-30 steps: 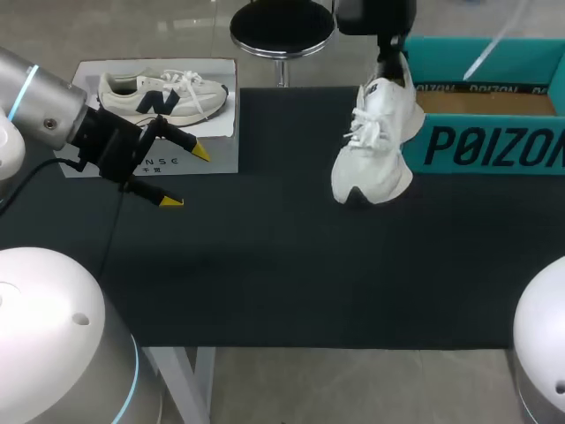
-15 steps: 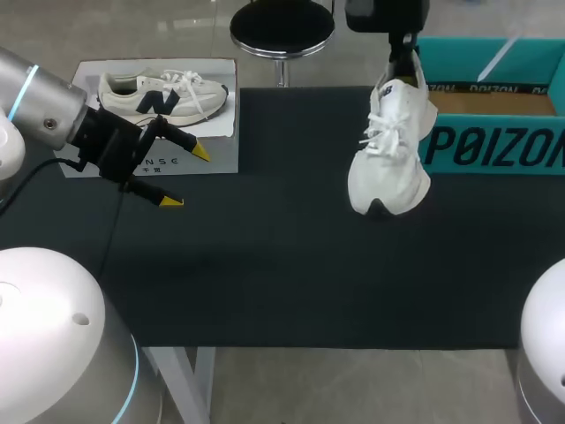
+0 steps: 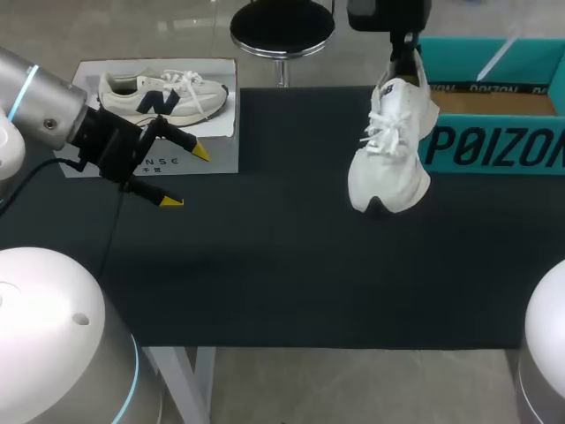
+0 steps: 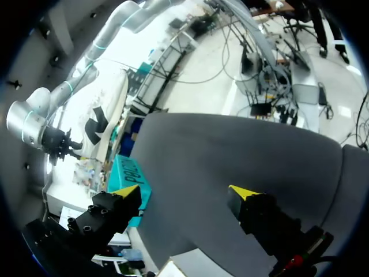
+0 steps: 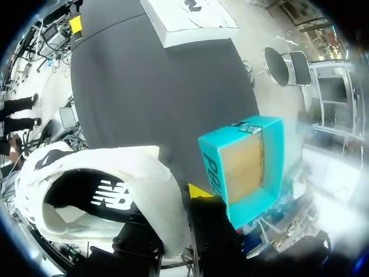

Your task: Take the shoe out of the shoebox, open the shoe tongue, remove and reinsert the insole, then place the shoe into the shoebox

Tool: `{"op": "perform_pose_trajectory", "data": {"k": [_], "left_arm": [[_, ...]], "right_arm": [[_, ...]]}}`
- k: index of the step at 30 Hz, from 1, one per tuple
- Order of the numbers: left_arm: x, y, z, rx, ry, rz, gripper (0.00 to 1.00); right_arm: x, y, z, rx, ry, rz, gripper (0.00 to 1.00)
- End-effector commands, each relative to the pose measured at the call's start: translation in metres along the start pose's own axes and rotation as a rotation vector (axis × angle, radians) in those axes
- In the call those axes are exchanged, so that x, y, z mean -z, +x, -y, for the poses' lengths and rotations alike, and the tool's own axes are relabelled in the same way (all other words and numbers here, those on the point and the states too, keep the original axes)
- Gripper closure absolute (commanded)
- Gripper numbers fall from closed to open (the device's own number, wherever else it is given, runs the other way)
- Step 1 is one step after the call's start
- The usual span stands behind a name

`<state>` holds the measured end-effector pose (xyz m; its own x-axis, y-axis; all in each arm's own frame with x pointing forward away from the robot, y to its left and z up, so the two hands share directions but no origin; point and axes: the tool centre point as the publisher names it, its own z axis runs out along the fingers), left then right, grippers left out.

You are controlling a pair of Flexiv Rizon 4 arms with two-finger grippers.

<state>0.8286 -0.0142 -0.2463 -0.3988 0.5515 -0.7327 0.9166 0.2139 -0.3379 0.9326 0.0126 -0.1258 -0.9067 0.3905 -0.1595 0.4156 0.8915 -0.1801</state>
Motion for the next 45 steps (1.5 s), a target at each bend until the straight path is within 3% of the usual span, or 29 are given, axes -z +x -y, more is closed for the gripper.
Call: {"op": "perform_pose_trajectory", "data": {"k": [1,6,9,13,29,31,34,38,45], "left_arm": [[0.000,0.000,0.000,0.000,-0.002,-0.003,0.00],[0.000,0.000,0.000,0.000,-0.002,-0.003,0.00],[0.000,0.000,0.000,0.000,-0.002,-0.003,0.00],[0.000,0.000,0.000,0.000,-0.002,-0.003,0.00],[0.000,0.000,0.000,0.000,-0.002,-0.003,0.00],[0.000,0.000,0.000,0.000,-0.002,-0.003,0.00],[0.000,0.000,0.000,0.000,-0.002,-0.003,0.00],[0.000,0.000,0.000,0.000,-0.002,-0.003,0.00],[0.000,0.000,0.000,0.000,-0.002,-0.003,0.00]], "right_arm": [[-0.015,-0.035,0.036,-0.127,-0.071,-0.063,1.00],[-0.026,-0.069,0.079,-0.329,-0.112,-0.071,1.00],[-0.038,-0.087,0.101,-0.422,-0.077,-0.083,1.00],[-0.050,-0.107,0.117,-0.516,-0.114,-0.075,1.00],[-0.050,-0.107,0.117,-0.516,-0.114,-0.075,1.00],[-0.058,-0.109,0.115,-0.571,-0.122,-0.108,1.00],[-0.069,-0.118,0.119,-0.671,-0.073,-0.127,1.00],[-0.086,-0.140,0.128,-0.779,-0.097,-0.186,1.00],[-0.089,-0.172,0.138,-0.906,-0.026,-0.175,1.00]]}}
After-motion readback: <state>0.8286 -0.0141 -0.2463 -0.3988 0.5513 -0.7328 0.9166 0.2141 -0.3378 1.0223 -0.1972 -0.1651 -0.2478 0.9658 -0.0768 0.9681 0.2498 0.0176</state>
